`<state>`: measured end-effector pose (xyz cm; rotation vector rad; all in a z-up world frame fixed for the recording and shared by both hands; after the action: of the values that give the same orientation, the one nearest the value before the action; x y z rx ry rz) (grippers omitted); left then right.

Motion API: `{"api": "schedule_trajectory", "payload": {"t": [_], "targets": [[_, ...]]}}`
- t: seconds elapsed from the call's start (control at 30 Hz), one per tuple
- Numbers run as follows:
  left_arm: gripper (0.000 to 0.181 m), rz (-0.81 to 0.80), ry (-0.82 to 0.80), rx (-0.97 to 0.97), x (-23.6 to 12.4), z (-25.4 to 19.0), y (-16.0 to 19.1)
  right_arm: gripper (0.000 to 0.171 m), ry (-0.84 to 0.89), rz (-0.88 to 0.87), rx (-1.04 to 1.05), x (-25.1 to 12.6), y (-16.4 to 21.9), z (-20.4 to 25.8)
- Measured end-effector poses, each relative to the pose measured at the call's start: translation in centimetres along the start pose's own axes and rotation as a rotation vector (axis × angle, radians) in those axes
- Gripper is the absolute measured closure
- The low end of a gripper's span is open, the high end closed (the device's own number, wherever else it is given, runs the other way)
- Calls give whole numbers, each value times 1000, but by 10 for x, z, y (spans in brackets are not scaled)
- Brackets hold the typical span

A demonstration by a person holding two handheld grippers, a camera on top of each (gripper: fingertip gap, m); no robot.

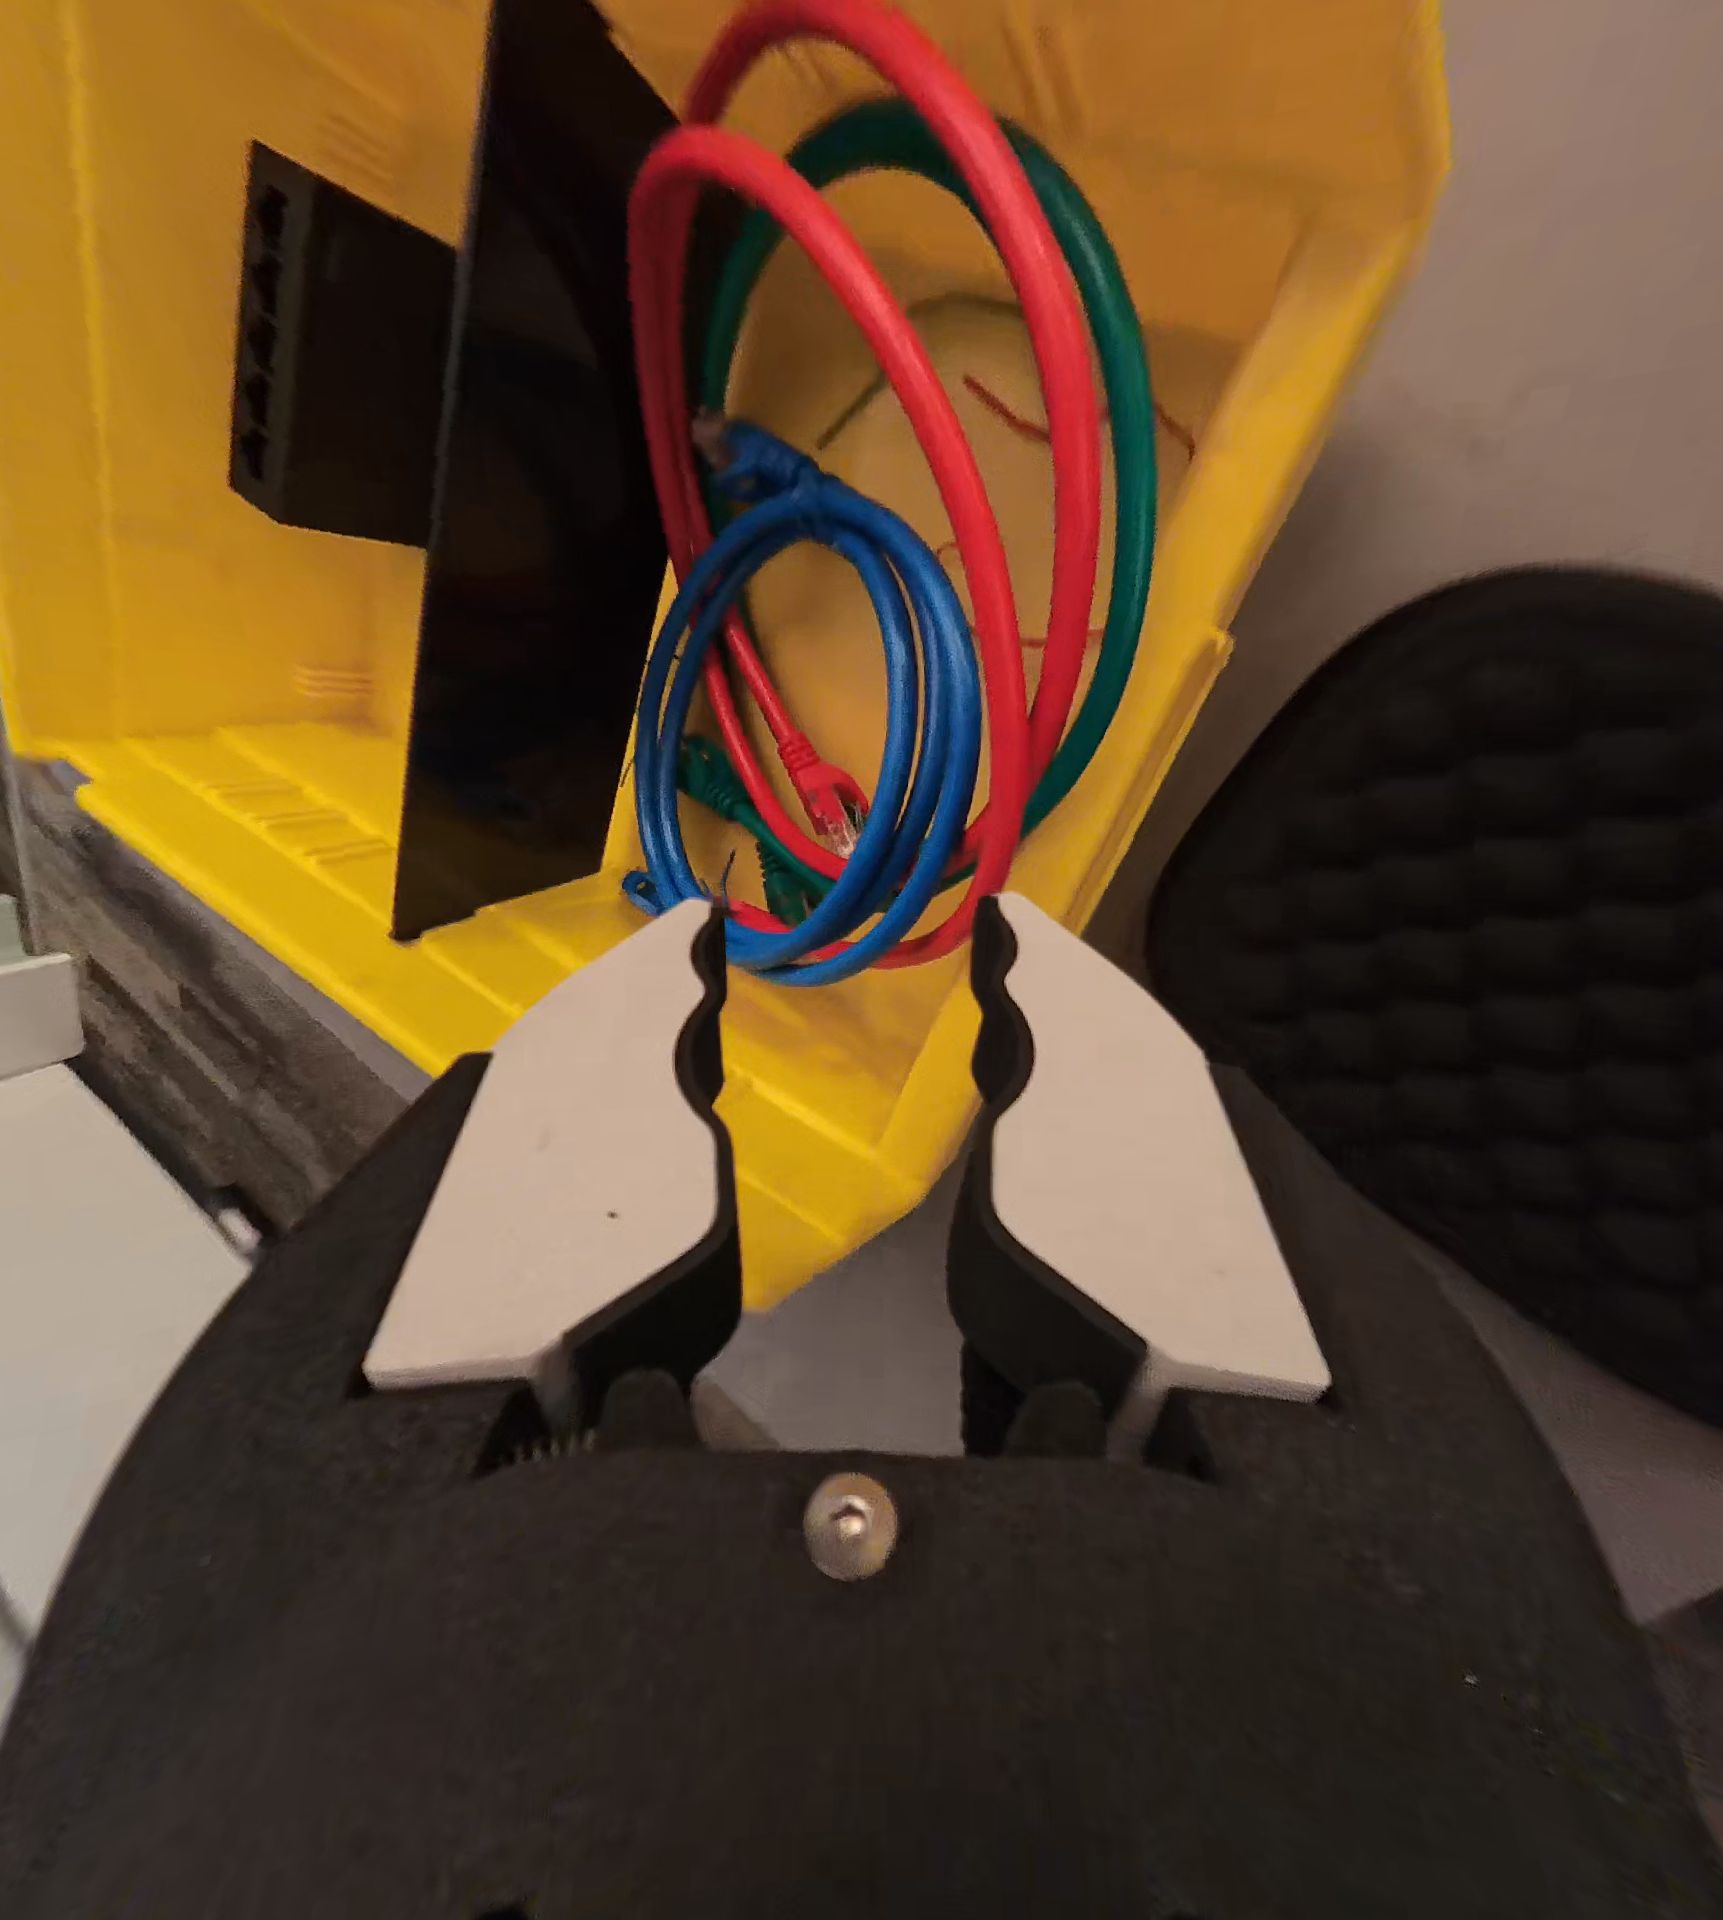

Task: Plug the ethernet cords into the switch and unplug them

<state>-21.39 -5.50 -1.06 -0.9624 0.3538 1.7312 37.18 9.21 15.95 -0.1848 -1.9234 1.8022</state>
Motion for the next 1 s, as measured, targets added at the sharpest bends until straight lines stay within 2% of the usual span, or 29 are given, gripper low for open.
{"api": "schedule_trajectory", "payload": {"t": [0.17, 0.33, 0.43, 0.57, 0.73, 0.83, 1.0], "targets": [[144, 87, 30, 192, 20, -4, -1, 121, 5, 53, -4, 5, 7, -1], [147, 141, 123, 292, 29, -2, -1, 121, 3, 100, -1, 12, 14, -3], [158, 217, 150, 345, 29, 7, 3, 122, 4, 134, -4, 16, 19, -3], [153, 272, 200, 367, 33, 15, 5, 122, 2, 166, -17, 20, 22, -3], [143, 307, 220, 497, 48, 3, 0, 122, 10, 186, -22, 23, 26, -4], [156, 340, 225, 577, 54, -1, 5, 122, 5, 189, -17, 24, 28, -4], [164, 342, 240, 532, 50, 4, 2, 122, 7, 202, -21, 24, 29, -4]]}}
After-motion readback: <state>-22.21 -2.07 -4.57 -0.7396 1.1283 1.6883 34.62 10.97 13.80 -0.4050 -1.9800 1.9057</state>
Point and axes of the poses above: each gripper's, where its closed fingertips meet, x out along the fingers, y out of its underside, z = x × y across the jaws, the point moved 7 cm from there along -x, back along the fingers, and after that the axes turned 11 degrees about -y, right-handed, at the moved point
